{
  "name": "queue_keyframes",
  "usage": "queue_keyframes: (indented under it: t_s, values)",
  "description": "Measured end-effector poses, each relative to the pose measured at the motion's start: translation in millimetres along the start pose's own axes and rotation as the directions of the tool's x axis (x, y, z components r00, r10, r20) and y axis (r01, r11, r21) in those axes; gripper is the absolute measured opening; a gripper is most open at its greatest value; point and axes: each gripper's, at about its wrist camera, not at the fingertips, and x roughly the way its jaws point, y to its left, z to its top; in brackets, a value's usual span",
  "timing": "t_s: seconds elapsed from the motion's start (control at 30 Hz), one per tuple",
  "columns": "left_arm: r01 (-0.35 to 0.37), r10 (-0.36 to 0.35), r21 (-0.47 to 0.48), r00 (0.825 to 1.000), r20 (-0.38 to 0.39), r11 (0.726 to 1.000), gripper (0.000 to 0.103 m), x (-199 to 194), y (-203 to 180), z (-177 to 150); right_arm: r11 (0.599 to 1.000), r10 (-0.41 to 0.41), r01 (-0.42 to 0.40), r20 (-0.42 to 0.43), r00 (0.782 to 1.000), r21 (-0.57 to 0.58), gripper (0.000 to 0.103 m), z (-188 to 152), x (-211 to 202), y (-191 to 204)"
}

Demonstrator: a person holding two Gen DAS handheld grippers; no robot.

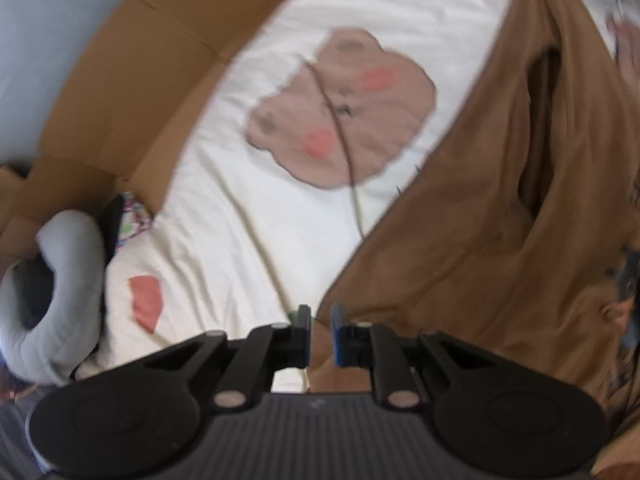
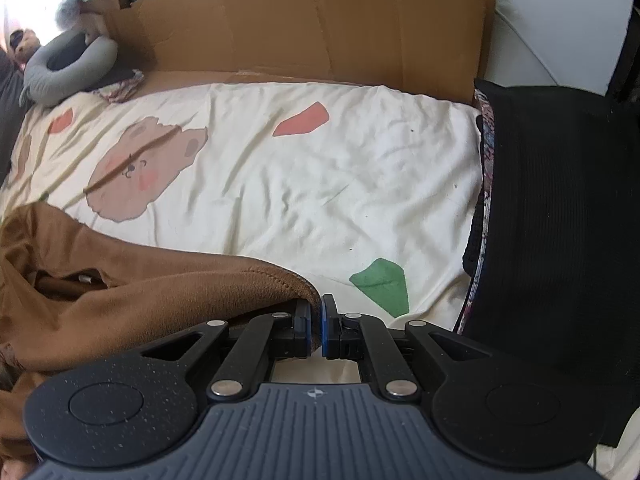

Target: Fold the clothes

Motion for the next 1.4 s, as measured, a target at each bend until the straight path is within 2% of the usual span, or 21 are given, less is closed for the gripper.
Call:
queue_keyframes:
  t_s: [0.1,0.2,0.47,0.53,0.6,0.73,0.87,1.03,1.17,1.27,1.4]
  values:
    - [0.005,-0.002,0.080,0.999,-0.032,0.997,0.013,19,-7,1,1.000,0.001,-0.001,-0.001,1.000,0.003,0.003,1,0,-1]
    - [0.028,-0.019,0.146,0.998,-0.063,0.989,0.020,34,-14,2,1.000,0.003,-0.003,-0.004,1.000,0.004,0.003,0,0,-2]
    - [0.069,-0.040,0.299,0.994,-0.101,0.952,0.021,49,-30,-1,1.000,0.002,-0.002,-0.013,1.000,-0.002,0.003,1,3,-3]
    - [0.075,-0.038,0.348,0.993,-0.114,0.934,0.023,54,-34,-5,1.000,0.001,-0.001,-0.015,1.000,-0.004,0.003,1,4,-3]
    - [0.102,-0.046,0.397,0.988,-0.149,0.912,0.029,60,-38,-8,1.000,0.000,0.000,-0.018,1.000,-0.005,0.003,1,6,-3]
    - [0.131,-0.049,0.494,0.983,-0.176,0.860,0.029,69,-48,-15,1.000,-0.003,0.003,-0.024,1.000,-0.010,0.003,0,7,-3]
    - [0.176,-0.075,0.521,0.975,-0.209,0.836,0.029,75,-50,-17,1.000,-0.006,0.006,-0.029,1.000,-0.014,0.003,0,9,-2]
    - [0.194,-0.087,0.547,0.972,-0.216,0.814,0.029,83,-53,-19,1.000,-0.010,0.009,-0.038,0.999,-0.019,0.003,0,12,-2]
    - [0.204,-0.091,0.586,0.972,-0.217,0.784,0.027,93,-60,-24,1.000,-0.012,0.011,-0.047,0.999,-0.024,0.003,0,14,-2]
    - [0.203,-0.096,0.592,0.973,-0.208,0.780,0.026,100,-62,-25,1.000,-0.013,0.011,-0.053,0.999,-0.029,0.003,1,16,-2]
    - [0.208,-0.117,0.562,0.974,-0.194,0.801,0.019,104,-58,-27,0.999,-0.014,0.012,-0.062,0.998,-0.034,0.003,0,18,-2]
